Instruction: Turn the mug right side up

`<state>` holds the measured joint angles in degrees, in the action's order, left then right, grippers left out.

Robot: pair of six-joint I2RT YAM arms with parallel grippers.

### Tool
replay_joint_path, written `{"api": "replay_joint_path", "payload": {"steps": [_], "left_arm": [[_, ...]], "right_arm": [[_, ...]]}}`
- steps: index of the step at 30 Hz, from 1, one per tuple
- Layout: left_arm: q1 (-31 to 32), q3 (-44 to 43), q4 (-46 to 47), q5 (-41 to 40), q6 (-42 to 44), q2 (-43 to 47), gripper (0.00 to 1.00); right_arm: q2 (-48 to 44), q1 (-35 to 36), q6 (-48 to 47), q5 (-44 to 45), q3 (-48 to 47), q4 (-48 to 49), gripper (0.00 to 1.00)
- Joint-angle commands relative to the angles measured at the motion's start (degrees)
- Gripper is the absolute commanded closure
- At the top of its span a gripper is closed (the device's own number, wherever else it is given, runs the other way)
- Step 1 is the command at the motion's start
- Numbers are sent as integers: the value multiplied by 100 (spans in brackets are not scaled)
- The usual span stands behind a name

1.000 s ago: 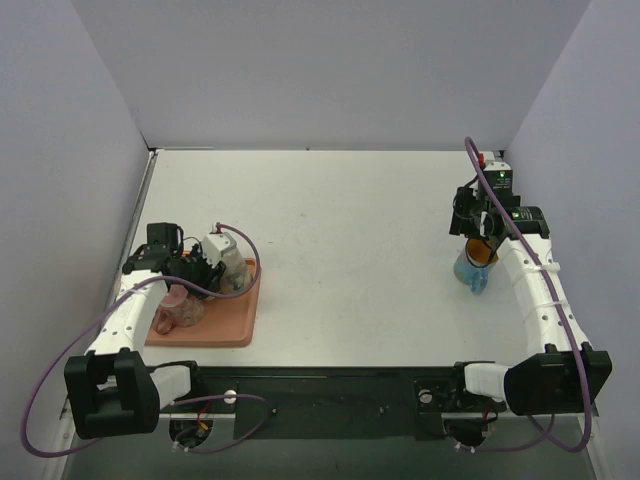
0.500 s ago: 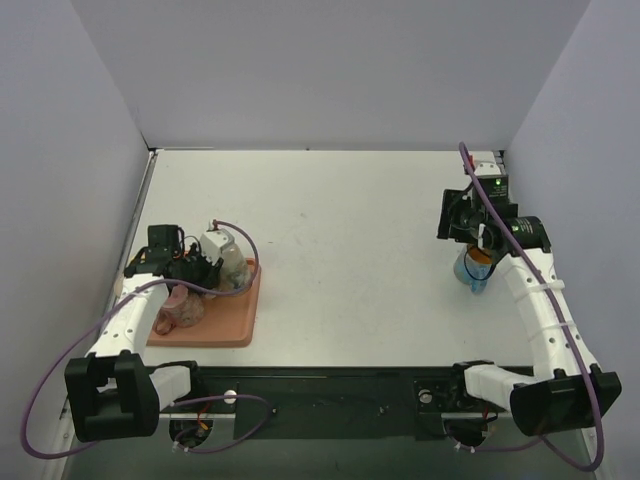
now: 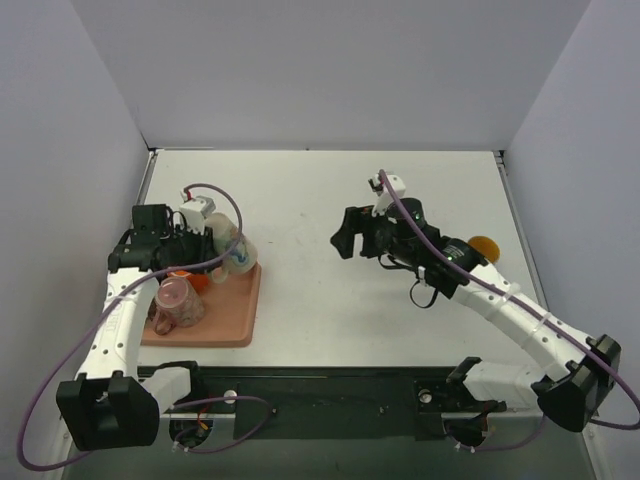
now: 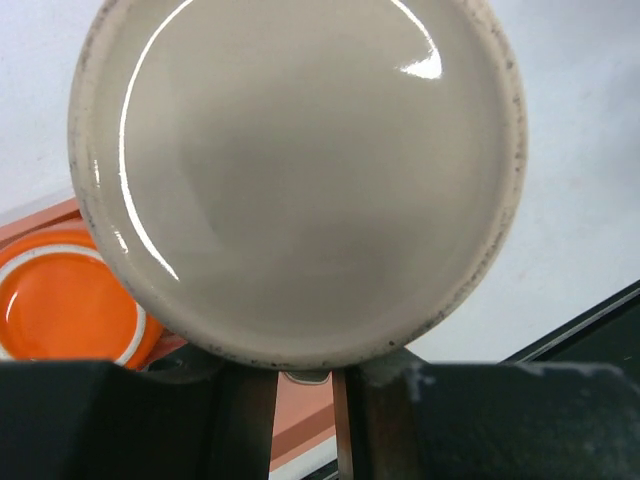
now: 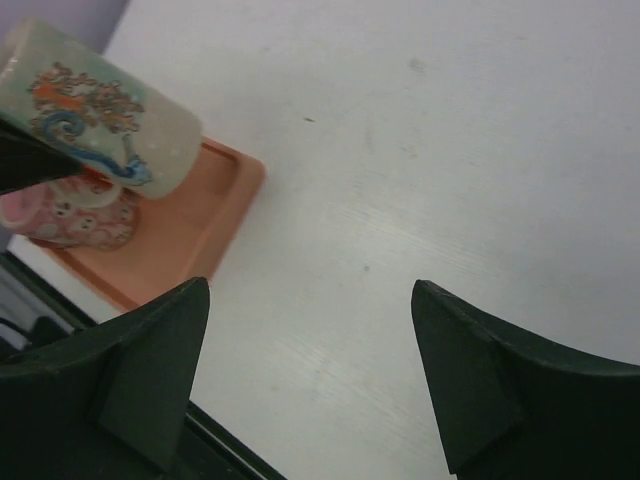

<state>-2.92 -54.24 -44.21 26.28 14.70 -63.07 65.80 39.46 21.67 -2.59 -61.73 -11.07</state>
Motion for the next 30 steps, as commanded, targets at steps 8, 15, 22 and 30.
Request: {"api": "replay_joint_path", "payload": {"steps": [8,15,22,30], "left_arm": [[248,-1659,1765,2090,-3953,479,100],[643,-1433,3663,2513,-5477,883,100],[801,-1054,5164,2750,-6549,989,100],[1065,-598,5527,2865,-6734,1016,100]], "right_arm": [[1004,782,2182,-690,-769,3576,21],[1233,791,2605,-1155,-972,4534,23],[1541,791,3062,-1604,-1148,5105,29],[1918,844,3624,-2385,-1463,6326,61]]}}
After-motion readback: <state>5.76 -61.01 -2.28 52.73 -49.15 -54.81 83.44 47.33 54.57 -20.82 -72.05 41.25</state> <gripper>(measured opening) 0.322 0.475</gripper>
